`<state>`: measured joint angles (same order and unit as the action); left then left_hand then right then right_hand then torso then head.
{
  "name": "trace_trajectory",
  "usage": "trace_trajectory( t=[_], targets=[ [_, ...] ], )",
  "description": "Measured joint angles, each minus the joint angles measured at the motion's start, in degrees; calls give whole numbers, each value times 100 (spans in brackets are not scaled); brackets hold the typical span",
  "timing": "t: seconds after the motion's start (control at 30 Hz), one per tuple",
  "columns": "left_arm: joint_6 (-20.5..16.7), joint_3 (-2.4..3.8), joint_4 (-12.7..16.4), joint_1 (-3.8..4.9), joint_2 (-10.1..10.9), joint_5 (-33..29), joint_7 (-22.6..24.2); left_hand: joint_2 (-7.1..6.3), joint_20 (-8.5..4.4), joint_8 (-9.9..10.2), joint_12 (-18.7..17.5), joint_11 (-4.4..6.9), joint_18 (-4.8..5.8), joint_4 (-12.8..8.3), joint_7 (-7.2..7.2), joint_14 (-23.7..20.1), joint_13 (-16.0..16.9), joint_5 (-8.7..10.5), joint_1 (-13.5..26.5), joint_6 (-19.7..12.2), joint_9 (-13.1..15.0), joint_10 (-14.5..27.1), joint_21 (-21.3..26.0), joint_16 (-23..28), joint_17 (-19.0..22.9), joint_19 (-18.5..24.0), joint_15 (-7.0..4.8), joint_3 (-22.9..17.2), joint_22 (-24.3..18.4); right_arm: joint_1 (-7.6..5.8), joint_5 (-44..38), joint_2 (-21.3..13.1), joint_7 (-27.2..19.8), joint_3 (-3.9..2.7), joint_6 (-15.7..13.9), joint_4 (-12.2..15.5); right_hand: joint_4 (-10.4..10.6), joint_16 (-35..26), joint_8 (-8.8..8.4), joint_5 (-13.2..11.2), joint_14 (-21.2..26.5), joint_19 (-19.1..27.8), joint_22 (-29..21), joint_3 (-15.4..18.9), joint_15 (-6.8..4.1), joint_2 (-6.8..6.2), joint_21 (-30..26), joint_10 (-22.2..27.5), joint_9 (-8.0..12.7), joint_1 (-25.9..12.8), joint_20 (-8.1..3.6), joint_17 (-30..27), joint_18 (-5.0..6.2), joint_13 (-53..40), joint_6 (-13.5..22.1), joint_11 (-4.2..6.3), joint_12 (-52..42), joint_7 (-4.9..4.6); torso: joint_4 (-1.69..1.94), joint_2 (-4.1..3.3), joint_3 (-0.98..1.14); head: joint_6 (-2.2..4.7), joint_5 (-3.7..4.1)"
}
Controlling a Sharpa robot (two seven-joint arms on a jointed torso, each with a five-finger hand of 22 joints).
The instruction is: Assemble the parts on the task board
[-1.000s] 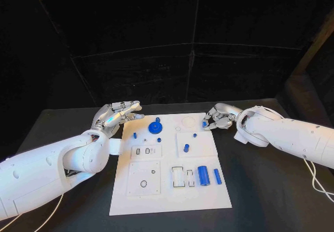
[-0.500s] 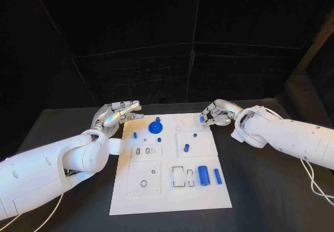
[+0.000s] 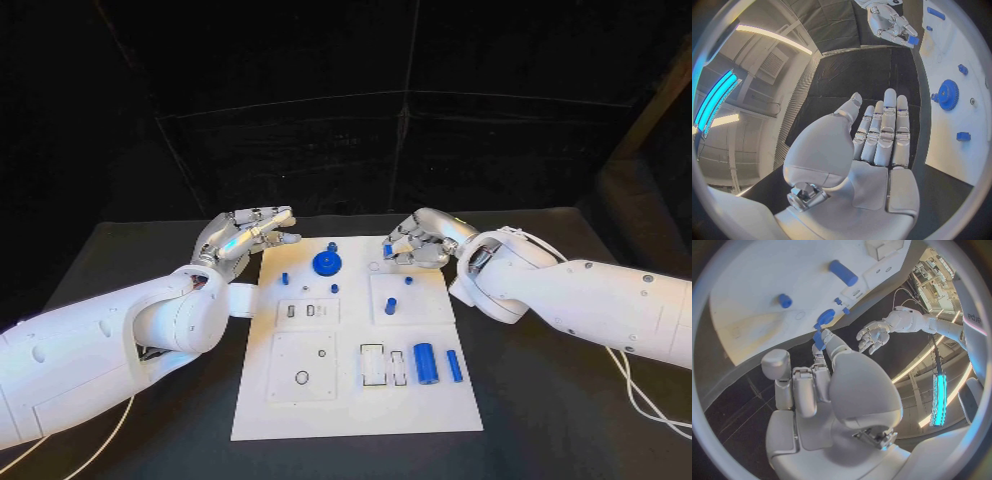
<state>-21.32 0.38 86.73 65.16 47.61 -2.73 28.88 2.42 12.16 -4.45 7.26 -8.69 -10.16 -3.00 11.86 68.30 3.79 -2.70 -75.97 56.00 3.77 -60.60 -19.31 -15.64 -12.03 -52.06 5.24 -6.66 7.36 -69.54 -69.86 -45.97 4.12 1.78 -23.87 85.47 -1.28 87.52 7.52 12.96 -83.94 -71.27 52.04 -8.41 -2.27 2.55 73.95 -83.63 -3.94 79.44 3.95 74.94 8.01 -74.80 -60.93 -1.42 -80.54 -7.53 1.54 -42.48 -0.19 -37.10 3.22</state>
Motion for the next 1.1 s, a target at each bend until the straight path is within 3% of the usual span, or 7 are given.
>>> trace_trajectory(
  t=[0.43,0.83,1.1],
  targets=[
    [5,1,-117,28,-40,0,-1,0,0,0,0,0,0,0,0,0,0,0,0,0,0,0,21,0,1,0,0,0,1,3,-577,793,846,6,11,128,70,0,-3,-21,0,-19,23,-70,0,-36,0,-11,-16,-145,-19,-1,1,-16,-8,10,1,-5,32,54,-59,-135,-201],
    [7,1,-206,47,-80,1,-1,0,0,0,0,0,0,0,22,0,0,0,0,22,0,0,21,0,-4,0,0,0,1,335,-1174,1335,1242,28,154,-22,63,0,3,2,-21,-19,24,-94,-21,-52,0,-11,-19,-160,-19,-1,0,-17,-9,10,1,-6,21,60,-53,-218,-357],
    [13,1,-223,49,-113,2,-1,0,0,0,0,0,0,0,22,0,0,0,0,22,0,0,21,0,-4,0,0,0,2,474,-1404,1524,1354,36,295,-89,79,0,3,4,-21,-19,15,-110,-21,-90,-1,-10,-22,-197,-19,-2,1,-16,-10,10,1,-7,21,58,-46,-250,-392]
  ],
)
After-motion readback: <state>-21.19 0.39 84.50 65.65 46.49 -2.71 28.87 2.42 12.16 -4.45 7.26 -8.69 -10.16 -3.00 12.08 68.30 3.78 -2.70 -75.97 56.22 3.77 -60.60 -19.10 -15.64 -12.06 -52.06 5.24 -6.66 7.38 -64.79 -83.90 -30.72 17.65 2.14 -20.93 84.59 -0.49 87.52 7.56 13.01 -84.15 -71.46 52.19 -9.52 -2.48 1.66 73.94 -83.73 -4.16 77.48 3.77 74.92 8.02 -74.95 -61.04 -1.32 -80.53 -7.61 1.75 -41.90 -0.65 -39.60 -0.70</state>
